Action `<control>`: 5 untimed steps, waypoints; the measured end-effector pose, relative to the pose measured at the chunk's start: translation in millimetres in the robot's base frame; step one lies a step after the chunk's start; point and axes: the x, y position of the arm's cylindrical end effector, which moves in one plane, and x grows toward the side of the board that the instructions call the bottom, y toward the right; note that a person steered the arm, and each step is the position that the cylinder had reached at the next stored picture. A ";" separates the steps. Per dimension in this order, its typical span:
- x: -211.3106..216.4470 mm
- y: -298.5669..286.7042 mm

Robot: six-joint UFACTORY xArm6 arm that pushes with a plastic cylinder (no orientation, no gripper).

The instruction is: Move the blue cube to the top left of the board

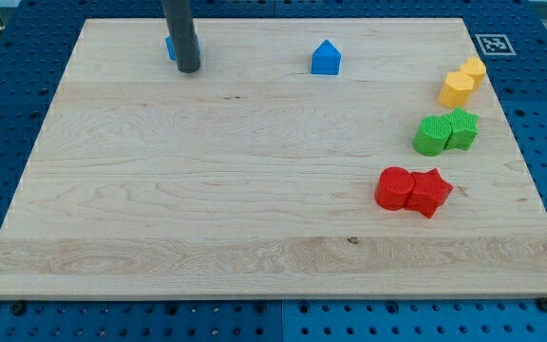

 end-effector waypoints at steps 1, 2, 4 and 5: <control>-15.1 -23.6; -1.4 -13.8; 10.1 60.6; -22.2 54.4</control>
